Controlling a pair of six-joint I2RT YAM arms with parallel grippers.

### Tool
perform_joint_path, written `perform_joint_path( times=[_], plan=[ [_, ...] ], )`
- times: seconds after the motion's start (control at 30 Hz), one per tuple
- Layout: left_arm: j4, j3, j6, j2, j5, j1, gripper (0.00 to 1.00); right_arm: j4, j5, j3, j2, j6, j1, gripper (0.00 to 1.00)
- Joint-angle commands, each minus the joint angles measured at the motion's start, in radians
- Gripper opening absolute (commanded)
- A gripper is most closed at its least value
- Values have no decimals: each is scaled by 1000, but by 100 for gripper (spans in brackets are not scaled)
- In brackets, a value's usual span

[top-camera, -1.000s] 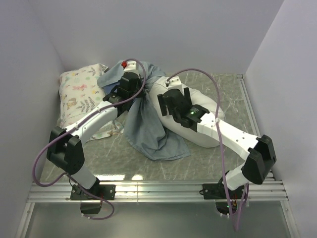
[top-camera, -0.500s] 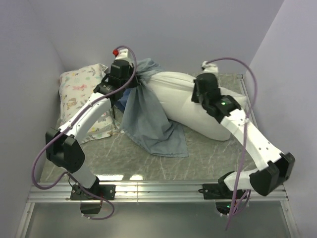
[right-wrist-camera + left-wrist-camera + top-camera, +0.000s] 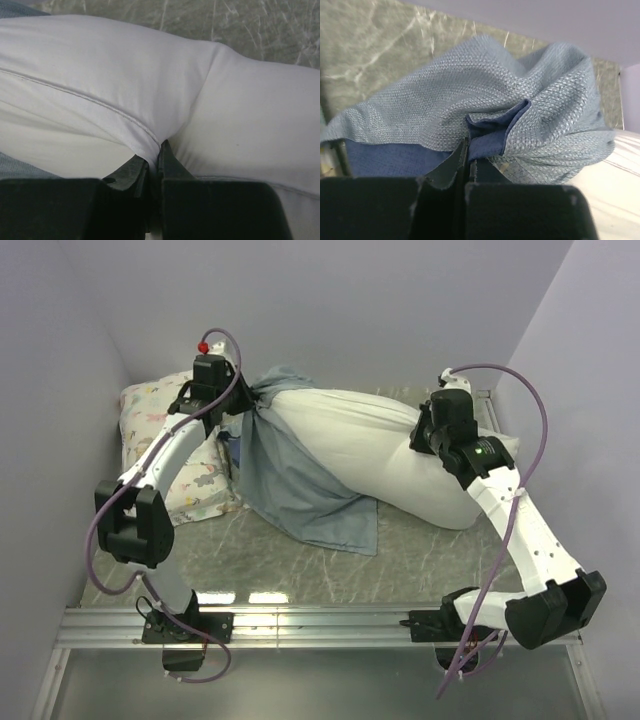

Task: Remove the pillowcase from the pillow

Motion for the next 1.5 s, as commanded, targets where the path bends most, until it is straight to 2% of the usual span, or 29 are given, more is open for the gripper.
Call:
perform_joint_path(
  times=[0.0, 0.03, 0.07, 0.1, 0.13, 0.2, 0.23, 0.3, 0.33, 0.4, 0.53, 0.57, 0.77, 0.87, 0.93, 0.97, 1.0, 1.03, 1.07, 1.23, 1.47],
  plan=[
    [20, -33, 38, 73, -138, 75, 0, 1, 222, -13, -27, -11, -71, 0],
    [17, -30, 38, 87, -132, 67, 0, 2, 193, -11, -21, -12, -71, 2],
    [10, -27, 37, 98, -131, 58, 0, 6, 168, -10, -27, -18, -68, 11],
    [12, -29, 34, 110, -141, 38, 0, 18, 153, -2, -35, -29, -49, 24],
    [18, -33, 31, 112, -141, 30, 0, 30, 136, 4, -44, -41, -32, 47],
    [24, -35, 28, 117, -147, 7, 0, 53, 148, 36, -67, -87, 23, 63],
    [27, -36, 28, 117, -147, 3, 0, 56, 174, 53, -68, -104, 91, 72],
    [30, -41, 29, 114, -158, -16, 0, 56, 220, 105, -49, -156, 163, 79],
    [36, -52, 29, 111, -161, -20, 0, 55, 243, 125, -15, -174, 239, 80],
    [49, -69, 28, 94, -161, -30, 0, 67, 246, 166, 26, -207, 304, 81],
    [73, -111, 20, 68, -157, -34, 0, 140, 306, 218, 172, -267, 433, 86],
    [76, -113, 20, 63, -155, -39, 0, 168, 320, 254, 256, -286, 464, 86],
    [81, -128, 18, 40, -173, -76, 0, 191, 417, 416, 589, -296, 481, 89],
    [102, -155, 9, 17, -180, -88, 0, 213, 406, 429, 677, -287, 479, 90],
    [107, -161, 2, 9, -186, -93, 0, 178, 452, 449, 723, -259, 478, 81],
    [110, -164, 0, 2, -192, -96, 0, 145, 463, 462, 726, -229, 473, 72],
    [113, -167, -3, -6, -203, -96, 0, 135, 476, 463, 725, -215, 470, 28],
    [119, -171, -5, -11, -206, -96, 0, 124, 517, 459, 699, -193, 456, 4],
    [119, -171, -6, -18, -210, -96, 0, 104, 521, 449, 677, -158, 447, 0],
    [113, -150, -9, -18, -255, -96, 0, 90, 446, 387, 454, -109, 365, 0],
    [139, -162, -46, -12, -230, -42, 0, 21, 409, 369, 268, -84, 274, 0]
  ],
)
